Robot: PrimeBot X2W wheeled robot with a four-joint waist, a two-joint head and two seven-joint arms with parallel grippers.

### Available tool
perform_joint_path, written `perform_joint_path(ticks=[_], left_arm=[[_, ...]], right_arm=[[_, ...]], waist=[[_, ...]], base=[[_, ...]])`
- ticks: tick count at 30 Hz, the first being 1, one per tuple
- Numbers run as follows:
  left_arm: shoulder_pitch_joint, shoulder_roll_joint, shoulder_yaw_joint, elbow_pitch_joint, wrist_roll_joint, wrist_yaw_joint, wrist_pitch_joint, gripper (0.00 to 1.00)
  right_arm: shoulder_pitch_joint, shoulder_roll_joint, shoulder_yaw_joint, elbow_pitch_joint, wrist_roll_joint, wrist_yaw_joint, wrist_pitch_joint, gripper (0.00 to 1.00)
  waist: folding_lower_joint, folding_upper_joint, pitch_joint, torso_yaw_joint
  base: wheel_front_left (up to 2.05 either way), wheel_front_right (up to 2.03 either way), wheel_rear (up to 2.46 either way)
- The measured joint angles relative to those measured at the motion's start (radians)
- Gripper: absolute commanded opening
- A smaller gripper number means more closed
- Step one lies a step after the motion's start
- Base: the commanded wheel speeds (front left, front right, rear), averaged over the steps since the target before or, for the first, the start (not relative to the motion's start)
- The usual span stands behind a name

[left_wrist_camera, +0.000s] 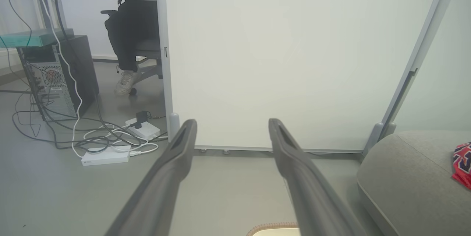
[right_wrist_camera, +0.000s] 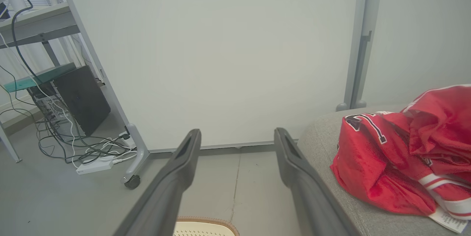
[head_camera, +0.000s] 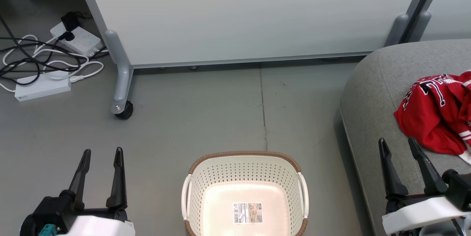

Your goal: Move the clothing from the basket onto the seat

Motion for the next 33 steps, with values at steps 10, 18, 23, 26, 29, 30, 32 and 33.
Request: perform_joint_path(ticks=[10, 18, 23, 26, 29, 30, 32, 33], left_arm=[[0.038, -0.005, -0.001, 0.023, 0.043, -0.017, 0.000, 1.00], [0.067, 0.003, -0.014, 0.040, 0.065, -0.011, 0.002, 1.00], [0.070, 0.009, -0.021, 0.045, 0.068, -0.006, 0.010, 1.00], [0.070, 0.011, -0.026, 0.047, 0.074, -0.001, 0.014, 1.00], [0.070, 0.016, -0.031, 0.048, 0.077, 0.002, 0.023, 1.00], [0.070, 0.018, -0.032, 0.049, 0.078, 0.002, 0.024, 1.00], [0.070, 0.019, -0.034, 0.049, 0.078, 0.002, 0.028, 1.00], [0.070, 0.020, -0.035, 0.049, 0.078, 0.003, 0.031, 1.00]], right_arm=[[0.046, 0.000, -0.003, -0.019, 0.001, 0.000, 0.017, 1.00], [0.067, 0.000, -0.004, -0.026, 0.001, 0.000, 0.033, 1.00], [0.070, 0.000, -0.004, -0.031, 0.000, 0.000, 0.043, 1.00], [0.075, 0.000, -0.004, -0.032, -0.001, 0.000, 0.046, 1.00], [0.075, 0.000, -0.002, -0.033, -0.001, 0.000, 0.052, 1.00], [0.075, 0.000, -0.001, -0.033, -0.001, 0.000, 0.052, 1.00], [0.075, 0.000, 0.000, -0.033, 0.000, 0.000, 0.052, 1.00], [0.075, 0.000, 0.001, -0.033, 0.001, 0.000, 0.052, 1.00]], waist=[[0.0000, 0.0000, -0.035, -0.001], [0.0000, 0.0000, -0.063, -0.001], [0.0000, 0.0000, -0.076, -0.004], [0.0000, 0.0000, -0.081, -0.003], [0.0000, 0.0000, -0.083, -0.003], [0.0000, 0.0000, -0.083, -0.004], [0.0000, 0.0000, -0.083, -0.004], [0.0000, 0.0000, -0.083, -0.005]], base=[[0.00, 0.00, 0.00], [0.00, 0.00, 0.00], [0.00, 0.00, 0.00], [0.00, 0.00, 0.00], [0.00, 0.00, 0.00], [0.00, 0.00, 0.00], [0.00, 0.00, 0.00], [0.00, 0.00, 0.00]])
